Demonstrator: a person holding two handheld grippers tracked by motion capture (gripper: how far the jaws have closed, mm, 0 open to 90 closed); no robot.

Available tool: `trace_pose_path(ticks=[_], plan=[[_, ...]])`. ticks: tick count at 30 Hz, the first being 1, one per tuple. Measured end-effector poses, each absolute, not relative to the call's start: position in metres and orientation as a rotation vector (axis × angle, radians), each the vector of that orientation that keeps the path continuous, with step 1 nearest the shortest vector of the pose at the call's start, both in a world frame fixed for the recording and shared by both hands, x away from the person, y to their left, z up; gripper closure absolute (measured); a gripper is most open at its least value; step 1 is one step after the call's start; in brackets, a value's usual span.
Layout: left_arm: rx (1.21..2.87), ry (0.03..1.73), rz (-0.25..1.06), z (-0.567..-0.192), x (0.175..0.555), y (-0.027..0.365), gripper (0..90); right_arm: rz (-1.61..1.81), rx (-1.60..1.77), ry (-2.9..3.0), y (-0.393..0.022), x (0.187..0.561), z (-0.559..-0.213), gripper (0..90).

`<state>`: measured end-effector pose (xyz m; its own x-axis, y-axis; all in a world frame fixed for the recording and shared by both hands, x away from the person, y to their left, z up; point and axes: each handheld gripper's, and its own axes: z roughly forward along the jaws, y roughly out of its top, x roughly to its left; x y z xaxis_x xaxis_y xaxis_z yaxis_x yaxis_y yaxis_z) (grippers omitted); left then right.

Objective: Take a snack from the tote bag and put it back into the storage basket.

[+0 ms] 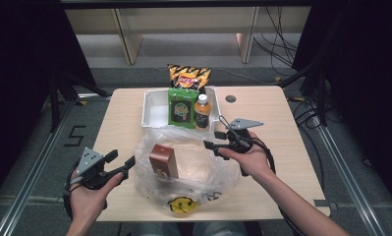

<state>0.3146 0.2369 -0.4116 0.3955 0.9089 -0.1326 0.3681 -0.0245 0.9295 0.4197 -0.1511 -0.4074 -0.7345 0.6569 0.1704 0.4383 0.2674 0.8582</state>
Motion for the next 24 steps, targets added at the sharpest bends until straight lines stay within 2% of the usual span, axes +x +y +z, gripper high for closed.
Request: trace_pose_path(ticks=[24], plan=[[1.566,1.107,0.614,-0.398,0.291,0.228,25.4,1.484,0.989,2.298,-0.157,0.413,-0.416,36.0]])
